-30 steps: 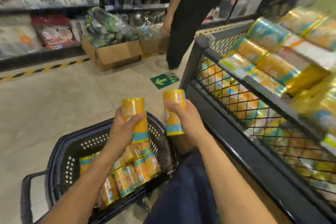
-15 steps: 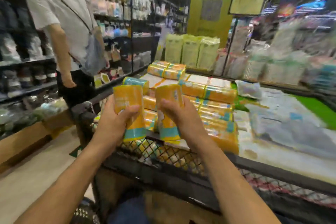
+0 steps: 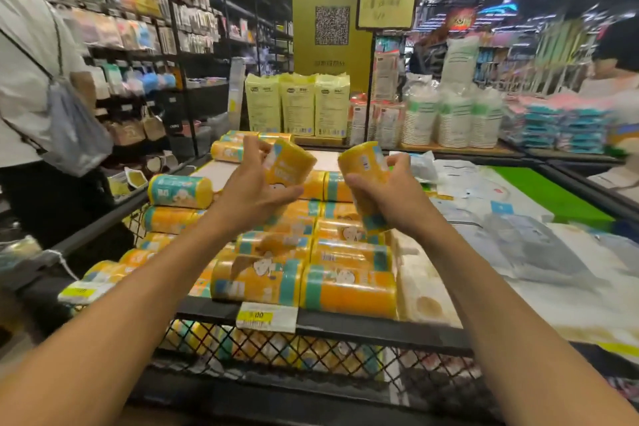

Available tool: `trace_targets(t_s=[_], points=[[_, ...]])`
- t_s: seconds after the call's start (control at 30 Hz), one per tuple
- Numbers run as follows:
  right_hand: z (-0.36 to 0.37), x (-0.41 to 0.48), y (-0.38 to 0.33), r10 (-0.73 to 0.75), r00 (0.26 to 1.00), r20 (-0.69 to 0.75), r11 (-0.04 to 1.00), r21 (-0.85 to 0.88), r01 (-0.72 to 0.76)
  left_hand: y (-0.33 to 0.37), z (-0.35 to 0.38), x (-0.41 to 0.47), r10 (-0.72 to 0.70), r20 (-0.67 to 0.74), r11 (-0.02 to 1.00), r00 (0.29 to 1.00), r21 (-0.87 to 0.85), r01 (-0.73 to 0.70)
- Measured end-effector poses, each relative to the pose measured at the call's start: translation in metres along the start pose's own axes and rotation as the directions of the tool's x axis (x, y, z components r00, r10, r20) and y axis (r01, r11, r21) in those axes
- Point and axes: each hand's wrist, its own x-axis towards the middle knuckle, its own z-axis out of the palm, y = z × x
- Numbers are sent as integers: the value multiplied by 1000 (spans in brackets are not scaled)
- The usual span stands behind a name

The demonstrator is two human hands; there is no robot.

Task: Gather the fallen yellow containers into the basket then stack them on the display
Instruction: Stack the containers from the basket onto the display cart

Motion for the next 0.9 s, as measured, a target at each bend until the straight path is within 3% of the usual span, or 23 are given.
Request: trace_targets(t_s=[0.1,0.17,0.23,0.4,0.5,0.67,0.83,0.9], points=[[0,26,8,-128,989,69,942,-303,143,-21,-2,31,98,128,963,987,238,-127],[1,39,12,-200,972,120,824,-516,233,-29,-3,47,119,214,899,969,391,-197],[5,49,16,-228,958,172,738,-612,285,-32,-2,60,100,334,814,937,514,-271],[24,51,35,-253,934,250,647,-674,356,-49,12,78,-20,471,735,882,605,-306],[31,49,38,-293,924,246,569,-732,375,-60,19,79,11,484,719,875,605,-343],[33,46,43,-305,923,236,569,-732,375,-78,20,70,86,436,866,896,412,-284],[34,45,42,-270,934,233,566,-747,350,-72,23,57,84,372,848,924,461,-262],[33,45,33,-261,944,201,625,-710,324,-66,18,52,94,300,856,949,462,-231]])
